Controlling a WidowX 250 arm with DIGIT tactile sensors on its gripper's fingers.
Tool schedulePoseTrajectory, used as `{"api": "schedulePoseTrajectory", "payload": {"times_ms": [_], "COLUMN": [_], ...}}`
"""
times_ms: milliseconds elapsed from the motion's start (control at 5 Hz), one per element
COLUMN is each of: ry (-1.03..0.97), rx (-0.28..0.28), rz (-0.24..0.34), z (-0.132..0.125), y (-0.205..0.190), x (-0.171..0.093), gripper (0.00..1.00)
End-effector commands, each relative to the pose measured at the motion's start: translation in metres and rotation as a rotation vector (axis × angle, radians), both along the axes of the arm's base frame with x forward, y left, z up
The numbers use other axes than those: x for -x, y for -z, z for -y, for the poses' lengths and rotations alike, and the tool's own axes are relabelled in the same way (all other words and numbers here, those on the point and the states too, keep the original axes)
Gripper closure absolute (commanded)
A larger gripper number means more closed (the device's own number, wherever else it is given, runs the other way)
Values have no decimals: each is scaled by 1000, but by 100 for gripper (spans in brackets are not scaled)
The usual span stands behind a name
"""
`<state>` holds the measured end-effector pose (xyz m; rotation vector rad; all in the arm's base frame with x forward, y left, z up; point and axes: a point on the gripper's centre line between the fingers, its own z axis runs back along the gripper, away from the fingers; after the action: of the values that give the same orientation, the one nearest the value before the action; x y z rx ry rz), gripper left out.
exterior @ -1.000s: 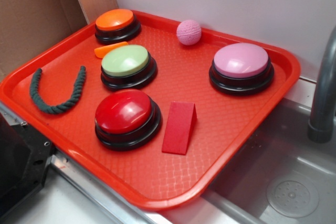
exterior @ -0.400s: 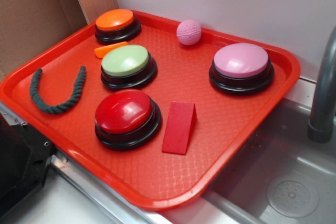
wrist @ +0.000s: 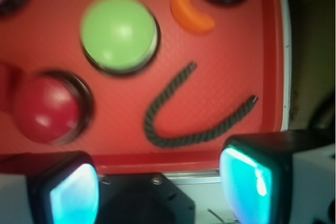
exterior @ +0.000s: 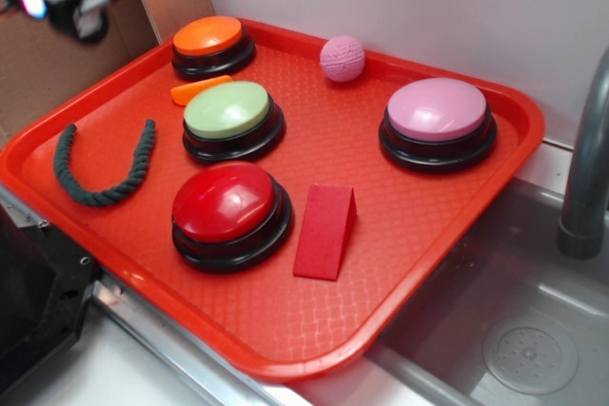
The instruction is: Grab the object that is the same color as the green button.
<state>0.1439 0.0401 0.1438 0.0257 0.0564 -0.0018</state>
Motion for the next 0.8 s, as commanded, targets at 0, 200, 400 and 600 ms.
{"api": "schedulePoseTrajectory", "payload": {"times_ms": [0, 200, 400, 600], "ry": [119, 150, 211, 230], "rx": [-39, -40, -22, -14], "rz": [17, -23, -50, -91], "z": [-11, -16, -20, -13], "y": [31, 53, 83, 104], "x": [2, -6, -10, -2], "gripper": [0, 0, 0, 0]}}
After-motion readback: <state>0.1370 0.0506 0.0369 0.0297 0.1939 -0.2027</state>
